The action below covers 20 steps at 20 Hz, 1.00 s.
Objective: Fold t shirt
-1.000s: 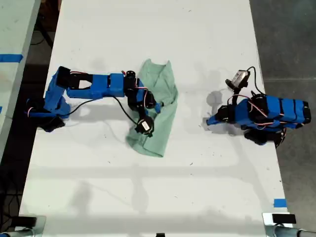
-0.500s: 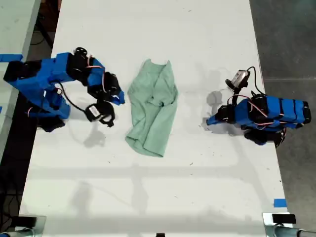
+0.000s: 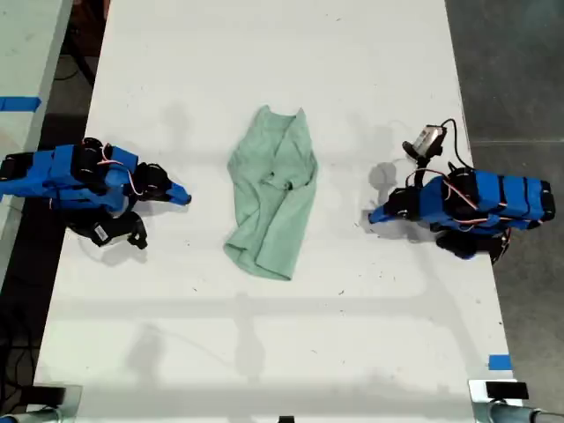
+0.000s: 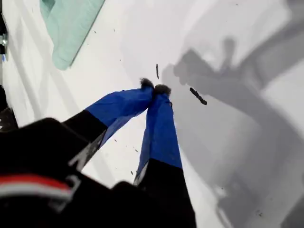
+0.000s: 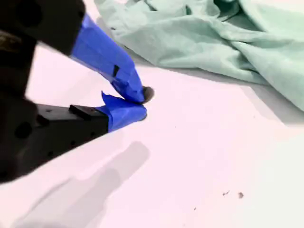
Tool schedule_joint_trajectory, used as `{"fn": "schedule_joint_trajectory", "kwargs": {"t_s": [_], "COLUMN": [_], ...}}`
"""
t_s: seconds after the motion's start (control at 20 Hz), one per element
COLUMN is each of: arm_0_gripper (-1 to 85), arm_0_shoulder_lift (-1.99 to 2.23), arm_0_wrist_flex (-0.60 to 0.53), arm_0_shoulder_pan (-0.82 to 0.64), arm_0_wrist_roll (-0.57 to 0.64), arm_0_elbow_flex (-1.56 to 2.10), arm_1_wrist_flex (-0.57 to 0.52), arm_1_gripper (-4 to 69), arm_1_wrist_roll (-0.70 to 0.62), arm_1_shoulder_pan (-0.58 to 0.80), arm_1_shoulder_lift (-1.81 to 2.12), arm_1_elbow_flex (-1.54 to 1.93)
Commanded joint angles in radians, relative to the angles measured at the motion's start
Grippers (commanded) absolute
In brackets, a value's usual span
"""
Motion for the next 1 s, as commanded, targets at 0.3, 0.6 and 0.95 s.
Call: {"fn": "schedule_joint_trajectory", "kwargs": {"t_s": [0.3, 0.6, 0.95], "arm_0_gripper": [0.0, 0.0, 6.4], "arm_0_shoulder_lift": [0.064, 0.064, 0.066], "arm_0_wrist_flex": [-0.064, -0.064, -0.051], "arm_0_shoulder_pan": [0.011, 0.012, 0.054], "arm_0_wrist_roll": [0.075, 0.074, -0.146], "arm_0_elbow_flex": [0.071, 0.071, 0.072], "arm_1_wrist_flex": [0.006, 0.006, 0.006], "arm_1_gripper": [0.8, 0.8, 0.8], "arm_1_wrist_roll": [0.011, 0.011, 0.011], "arm_1_shoulder_pan": [0.003, 0.002, 0.002], "arm_1_shoulder_lift": [0.015, 0.015, 0.015], "arm_1_elbow_flex": [0.06, 0.06, 0.06]}}
